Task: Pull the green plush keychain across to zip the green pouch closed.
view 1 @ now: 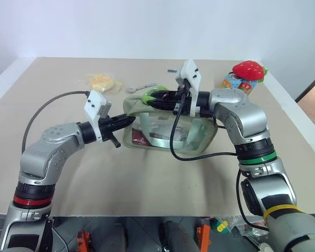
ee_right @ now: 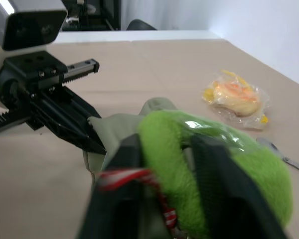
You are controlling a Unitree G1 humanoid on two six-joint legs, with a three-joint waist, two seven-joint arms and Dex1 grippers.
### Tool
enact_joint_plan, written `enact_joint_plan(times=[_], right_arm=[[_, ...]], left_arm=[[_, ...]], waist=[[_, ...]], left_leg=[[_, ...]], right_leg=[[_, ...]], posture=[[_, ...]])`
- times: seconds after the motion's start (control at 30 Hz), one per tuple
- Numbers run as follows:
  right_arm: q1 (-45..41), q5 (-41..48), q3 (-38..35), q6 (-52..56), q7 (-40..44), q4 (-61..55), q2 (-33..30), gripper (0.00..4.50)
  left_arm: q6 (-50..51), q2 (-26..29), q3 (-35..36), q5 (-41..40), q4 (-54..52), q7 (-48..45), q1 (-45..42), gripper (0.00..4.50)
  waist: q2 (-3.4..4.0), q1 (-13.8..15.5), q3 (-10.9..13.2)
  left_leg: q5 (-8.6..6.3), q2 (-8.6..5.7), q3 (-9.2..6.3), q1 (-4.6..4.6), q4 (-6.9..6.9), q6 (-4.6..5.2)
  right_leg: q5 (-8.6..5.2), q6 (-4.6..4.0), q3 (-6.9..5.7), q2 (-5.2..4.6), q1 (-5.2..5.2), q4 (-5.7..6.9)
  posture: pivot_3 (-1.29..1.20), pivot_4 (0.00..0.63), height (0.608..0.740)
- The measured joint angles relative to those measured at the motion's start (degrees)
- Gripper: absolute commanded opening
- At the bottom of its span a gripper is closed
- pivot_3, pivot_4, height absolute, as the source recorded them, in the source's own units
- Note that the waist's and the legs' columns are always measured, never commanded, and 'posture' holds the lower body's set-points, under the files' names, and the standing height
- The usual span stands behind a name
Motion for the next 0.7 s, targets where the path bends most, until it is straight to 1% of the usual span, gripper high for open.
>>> enact_joint_plan(times=[0.03, 0.3, 0.47, 0.6, 0.7], right_arm=[[0.0, -0.32, 0.13, -0.27, 0.04, 0.06, 0.0, 0.04], [0.01, -1.27, -0.04, -4.06, 0.52, 0.63, 0.31, 0.04], [0.02, 1.35, -3.41, -9.78, 1.51, -0.64, 1.31, 0.04], [0.12, 2.53, -6.89, -11.96, 1.27, -2.71, -1.07, 0.04], [1.83, 2.66, -8.64, -12.56, 1.16, -4.74, -3.94, 0.04]], left_arm=[[0.02, -0.06, 0.0, 0.0, 0.0, 0.01, 0.01, 0.0], [0.0, -0.3, 0.18, 0.0, -0.08, 0.27, 0.12, 0.0], [0.0, -2.3, 0.41, -0.02, -0.07, 1.66, 0.08, 0.0], [0.1, -4.38, 0.42, 0.07, -0.06, 4.3, -0.14, 0.0], [0.43, -6.05, 0.42, 0.03, -0.06, 6.62, -0.54, 0.0]], waist=[[0.0, 0.0, 0.0], [0.0, 0.0, 0.0], [0.0, 0.03, 0.0], [0.0, 0.04, 0.0], [0.0, 0.0, 0.0]], left_leg=[[0.0, 0.0, 0.0, 0.0, 0.0, 0.0], [0.0, 0.0, 0.0, 0.0, 0.0, 0.0], [0.0, -0.02, -0.04, -0.07, 0.0, 0.0], [0.0, -0.01, -0.05, -0.07, 0.0, 0.0], [0.0, 0.0, -0.07, -0.05, -0.01, 0.0]], right_leg=[[0.0, 0.0, 0.0, 0.0, 0.0, 0.0], [0.0, 0.0, 0.0, 0.0, 0.0, 0.0], [0.0, 0.01, -0.03, -0.02, -0.01, -0.02], [0.0, 0.01, -0.04, -0.01, -0.01, -0.02], [0.0, 0.01, -0.05, 0.01, -0.01, -0.02]], posture=[[0.0, 0.15, 0.74], [0.0, 0.15, 0.74], [0.0, 0.15, 0.74], [0.0, 0.15, 0.74], [0.0, 0.15, 0.74]])
